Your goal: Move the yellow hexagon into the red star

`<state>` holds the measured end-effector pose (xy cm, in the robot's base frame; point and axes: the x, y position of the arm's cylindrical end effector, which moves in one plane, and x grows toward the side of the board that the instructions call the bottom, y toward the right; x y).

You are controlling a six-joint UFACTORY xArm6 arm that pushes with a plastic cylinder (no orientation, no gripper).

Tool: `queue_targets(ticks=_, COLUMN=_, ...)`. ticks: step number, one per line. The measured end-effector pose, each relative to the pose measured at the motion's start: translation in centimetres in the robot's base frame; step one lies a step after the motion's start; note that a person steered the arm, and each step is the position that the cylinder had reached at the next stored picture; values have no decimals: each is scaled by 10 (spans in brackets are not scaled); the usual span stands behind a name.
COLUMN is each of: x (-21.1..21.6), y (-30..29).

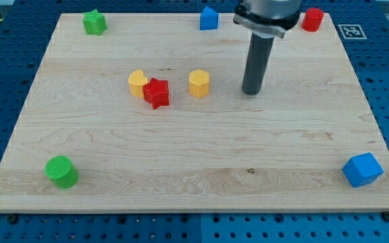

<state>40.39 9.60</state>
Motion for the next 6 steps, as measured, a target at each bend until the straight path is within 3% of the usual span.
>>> queue_targets(ticks=4, x=-3, y=-117)
queue_targets(ticks=6, x=-6, y=100)
